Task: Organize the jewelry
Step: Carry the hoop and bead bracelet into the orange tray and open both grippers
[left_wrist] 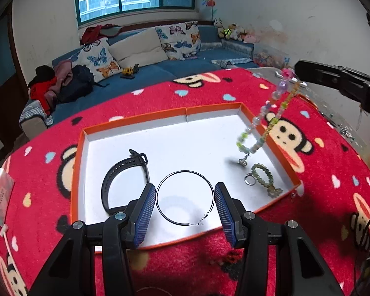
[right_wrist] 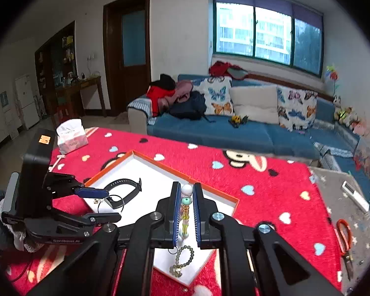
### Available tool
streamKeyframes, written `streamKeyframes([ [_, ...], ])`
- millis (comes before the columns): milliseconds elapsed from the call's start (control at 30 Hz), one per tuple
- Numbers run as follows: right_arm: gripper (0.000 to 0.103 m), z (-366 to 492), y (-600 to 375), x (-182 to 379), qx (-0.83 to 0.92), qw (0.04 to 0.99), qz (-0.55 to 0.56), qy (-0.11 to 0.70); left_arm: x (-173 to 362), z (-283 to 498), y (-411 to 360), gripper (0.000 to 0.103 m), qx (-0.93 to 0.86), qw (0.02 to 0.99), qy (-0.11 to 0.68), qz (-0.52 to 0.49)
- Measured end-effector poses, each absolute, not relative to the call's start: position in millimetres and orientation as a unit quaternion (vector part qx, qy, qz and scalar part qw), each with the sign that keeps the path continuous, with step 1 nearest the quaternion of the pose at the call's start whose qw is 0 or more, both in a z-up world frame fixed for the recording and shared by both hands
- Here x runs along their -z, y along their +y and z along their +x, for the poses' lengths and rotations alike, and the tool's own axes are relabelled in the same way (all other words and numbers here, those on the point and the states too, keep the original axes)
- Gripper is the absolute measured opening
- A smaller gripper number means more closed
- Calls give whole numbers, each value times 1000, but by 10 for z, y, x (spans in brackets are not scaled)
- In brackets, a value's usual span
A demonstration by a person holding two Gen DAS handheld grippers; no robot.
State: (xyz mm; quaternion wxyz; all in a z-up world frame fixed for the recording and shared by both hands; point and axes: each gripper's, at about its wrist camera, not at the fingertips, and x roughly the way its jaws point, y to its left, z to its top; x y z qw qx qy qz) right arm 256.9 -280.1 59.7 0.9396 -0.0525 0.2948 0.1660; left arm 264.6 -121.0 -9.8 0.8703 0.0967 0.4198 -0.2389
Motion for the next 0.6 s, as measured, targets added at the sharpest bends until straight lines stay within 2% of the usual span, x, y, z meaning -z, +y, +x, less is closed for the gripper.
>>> streamKeyframes([
  [600, 12, 2952, -2878, 28, -125, 915, -64, 378, 459, 2837, -1366, 52, 238, 855, 449, 107],
])
